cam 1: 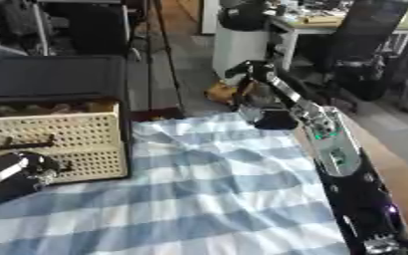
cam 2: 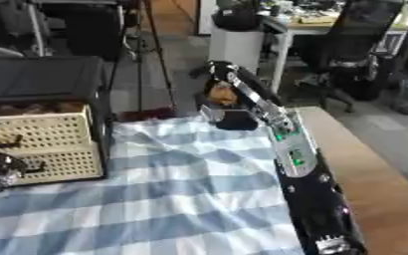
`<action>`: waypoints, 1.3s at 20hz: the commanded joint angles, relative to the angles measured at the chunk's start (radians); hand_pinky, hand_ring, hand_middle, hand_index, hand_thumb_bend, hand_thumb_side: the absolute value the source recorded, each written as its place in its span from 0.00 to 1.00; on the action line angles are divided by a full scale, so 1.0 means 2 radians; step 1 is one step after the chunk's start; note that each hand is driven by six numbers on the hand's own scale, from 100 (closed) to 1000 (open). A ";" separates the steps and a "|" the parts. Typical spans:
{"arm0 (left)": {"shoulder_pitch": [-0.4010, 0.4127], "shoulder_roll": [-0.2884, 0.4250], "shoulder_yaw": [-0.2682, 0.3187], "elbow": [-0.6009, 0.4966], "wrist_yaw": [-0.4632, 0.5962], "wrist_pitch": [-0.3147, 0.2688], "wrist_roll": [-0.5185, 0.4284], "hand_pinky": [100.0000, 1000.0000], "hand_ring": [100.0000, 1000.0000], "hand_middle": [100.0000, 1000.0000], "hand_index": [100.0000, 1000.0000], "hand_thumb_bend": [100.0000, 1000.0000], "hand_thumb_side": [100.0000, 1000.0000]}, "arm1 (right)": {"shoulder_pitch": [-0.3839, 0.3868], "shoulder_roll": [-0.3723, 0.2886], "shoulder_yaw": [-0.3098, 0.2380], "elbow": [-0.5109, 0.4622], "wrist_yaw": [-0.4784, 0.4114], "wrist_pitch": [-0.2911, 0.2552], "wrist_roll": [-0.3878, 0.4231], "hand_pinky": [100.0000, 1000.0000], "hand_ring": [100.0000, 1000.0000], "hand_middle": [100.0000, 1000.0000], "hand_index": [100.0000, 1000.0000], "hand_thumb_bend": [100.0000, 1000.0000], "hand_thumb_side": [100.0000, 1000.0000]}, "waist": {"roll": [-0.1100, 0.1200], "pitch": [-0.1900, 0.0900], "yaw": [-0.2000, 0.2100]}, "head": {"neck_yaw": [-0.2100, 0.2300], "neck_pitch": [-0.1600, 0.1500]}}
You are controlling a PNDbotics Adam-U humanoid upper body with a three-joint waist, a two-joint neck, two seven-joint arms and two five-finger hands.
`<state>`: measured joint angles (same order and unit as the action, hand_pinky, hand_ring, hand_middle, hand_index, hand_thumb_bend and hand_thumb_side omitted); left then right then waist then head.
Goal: Pick up objects from table and place into drawer.
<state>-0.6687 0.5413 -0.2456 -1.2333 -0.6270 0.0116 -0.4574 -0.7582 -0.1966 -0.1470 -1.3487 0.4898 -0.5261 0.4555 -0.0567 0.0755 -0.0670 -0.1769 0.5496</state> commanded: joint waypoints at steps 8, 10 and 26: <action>-0.034 0.026 0.033 0.056 -0.009 0.014 0.039 0.58 0.52 0.57 0.76 0.00 1.00 | -0.021 -0.005 0.003 0.001 -0.016 -0.010 0.010 0.70 0.52 0.72 0.82 0.00 0.19 | 0.001 0.008 -0.034 | 0.010 -0.022; -0.035 0.028 0.038 0.066 -0.009 0.016 0.045 0.57 0.50 0.55 0.76 0.00 1.00 | -0.020 -0.005 0.003 0.003 -0.016 -0.011 0.011 0.70 0.52 0.72 0.82 0.00 0.19 | 0.001 0.009 -0.040 | 0.012 -0.024; 0.071 0.079 0.027 -0.163 0.074 0.011 0.028 0.55 0.46 0.51 0.74 0.00 1.00 | 0.019 -0.006 -0.008 -0.014 -0.024 0.008 0.017 0.68 0.50 0.71 0.83 0.00 0.22 | 0.009 -0.022 -0.007 | 0.008 -0.006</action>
<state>-0.5170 0.6557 -0.2004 -1.4859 -0.4986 0.0282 -0.4021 -0.7056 -0.1912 -0.1547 -1.3479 0.4525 -0.5175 0.4890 -0.0410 0.0431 -0.0765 -0.1599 0.5306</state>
